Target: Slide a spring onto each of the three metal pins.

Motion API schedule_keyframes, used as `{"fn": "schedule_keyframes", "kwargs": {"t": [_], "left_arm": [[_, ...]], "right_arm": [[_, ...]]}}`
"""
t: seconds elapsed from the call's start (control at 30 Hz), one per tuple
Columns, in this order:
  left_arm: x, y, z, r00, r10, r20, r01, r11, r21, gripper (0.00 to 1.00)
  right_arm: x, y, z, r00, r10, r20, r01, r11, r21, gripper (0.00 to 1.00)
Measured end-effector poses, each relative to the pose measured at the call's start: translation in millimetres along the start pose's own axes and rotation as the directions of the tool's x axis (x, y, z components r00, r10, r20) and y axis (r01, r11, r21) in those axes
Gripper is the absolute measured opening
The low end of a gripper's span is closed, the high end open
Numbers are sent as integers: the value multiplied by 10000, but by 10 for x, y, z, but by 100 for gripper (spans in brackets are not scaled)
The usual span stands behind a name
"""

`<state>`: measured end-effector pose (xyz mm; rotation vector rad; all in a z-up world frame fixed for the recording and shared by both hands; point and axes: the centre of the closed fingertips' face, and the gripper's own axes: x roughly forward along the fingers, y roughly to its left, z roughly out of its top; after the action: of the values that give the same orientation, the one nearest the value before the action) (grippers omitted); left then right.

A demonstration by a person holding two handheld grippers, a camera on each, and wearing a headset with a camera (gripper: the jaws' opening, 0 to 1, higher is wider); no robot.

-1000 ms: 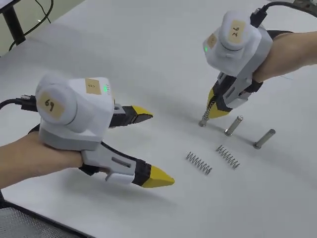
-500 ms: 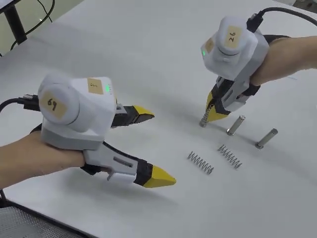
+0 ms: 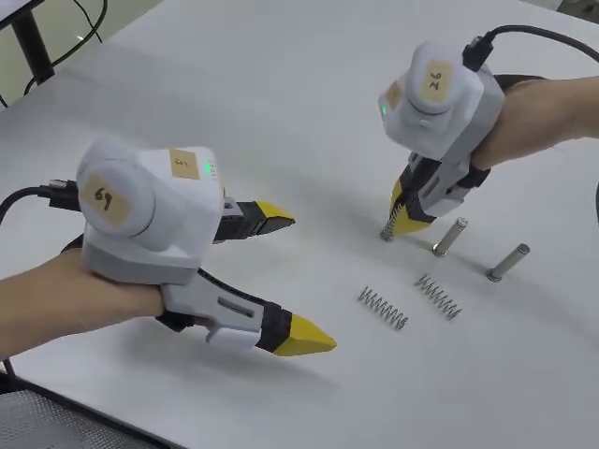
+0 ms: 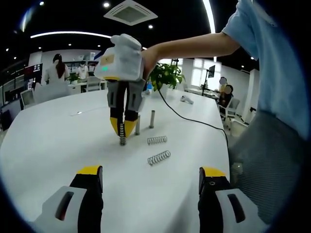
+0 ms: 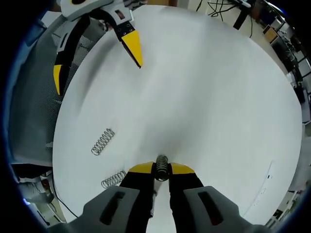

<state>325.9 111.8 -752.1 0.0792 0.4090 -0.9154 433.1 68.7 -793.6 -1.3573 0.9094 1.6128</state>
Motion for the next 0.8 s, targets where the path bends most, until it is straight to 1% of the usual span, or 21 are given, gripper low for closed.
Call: {"fn": "schedule_keyframes", "kwargs": {"t": [0.43, 0.5, 0.53, 0.57, 0.6, 0.67, 0.8], "left_arm": [[1, 4, -18, 10000, 8, -46, -8, 10000, -33, 78], [2, 4, -24, 10000, 14, -74, -13, 10000, 11, 78], [2, 1, -26, 10000, 5, -79, -5, 10000, -11, 78], [4, -2, -26, 10000, -1, -78, 1, 10000, -9, 78], [4, -2, -27, 10000, 4, -87, -4, 10000, 4, 78], [5, -7, -30, 10000, -4, -95, 4, 10000, 1, 78], [9, -18, -34, 9999, -38, -105, 38, 10000, 8, 78]], "right_arm": [[24, -10, -15, 9999, 79, 69, -80, 10000, 41, 9], [27, -9, -31, 10000, 26, 39, -27, 10000, 52, 9], [32, 17, -25, 9999, 153, 81, -153, 9999, 52, 11], [38, 32, -31, 9997, 232, 58, -234, 9994, 239, 12], [40, 21, -32, 9999, 145, 64, -146, 9998, 161, 14], [45, 31, -38, 9999, 151, 56, -152, 9997, 183, 17], [44, 16, -39, 9999, 29, 114, -31, 9997, 237, 27]]}}
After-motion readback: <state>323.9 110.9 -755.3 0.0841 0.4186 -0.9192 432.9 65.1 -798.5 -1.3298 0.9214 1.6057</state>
